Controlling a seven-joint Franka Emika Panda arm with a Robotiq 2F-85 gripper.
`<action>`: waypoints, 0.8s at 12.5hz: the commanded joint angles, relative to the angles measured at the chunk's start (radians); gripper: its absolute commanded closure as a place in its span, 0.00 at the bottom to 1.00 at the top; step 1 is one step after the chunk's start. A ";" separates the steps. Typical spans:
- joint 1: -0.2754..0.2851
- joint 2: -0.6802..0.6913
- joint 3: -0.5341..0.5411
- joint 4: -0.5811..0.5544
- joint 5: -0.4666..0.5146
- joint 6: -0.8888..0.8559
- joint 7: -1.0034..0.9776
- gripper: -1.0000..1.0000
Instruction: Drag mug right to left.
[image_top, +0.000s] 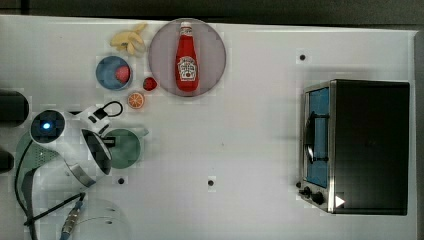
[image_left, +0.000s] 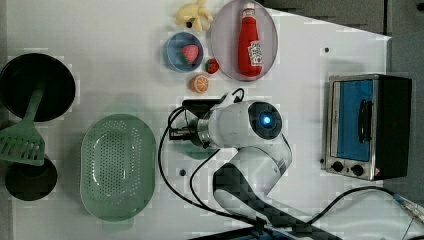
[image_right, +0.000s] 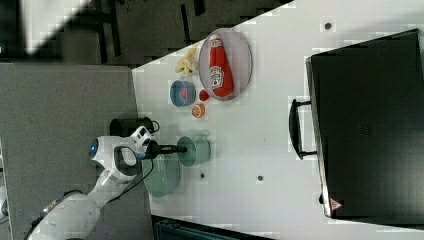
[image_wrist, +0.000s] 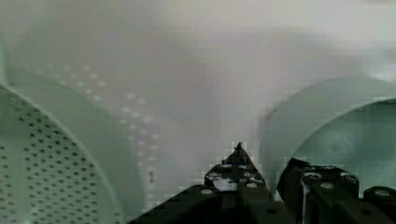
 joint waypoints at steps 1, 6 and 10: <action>0.027 0.033 -0.001 0.053 -0.002 0.004 0.125 0.83; 0.008 -0.100 -0.008 0.052 0.026 -0.196 0.159 0.36; -0.038 -0.331 -0.051 0.055 0.053 -0.295 0.159 0.00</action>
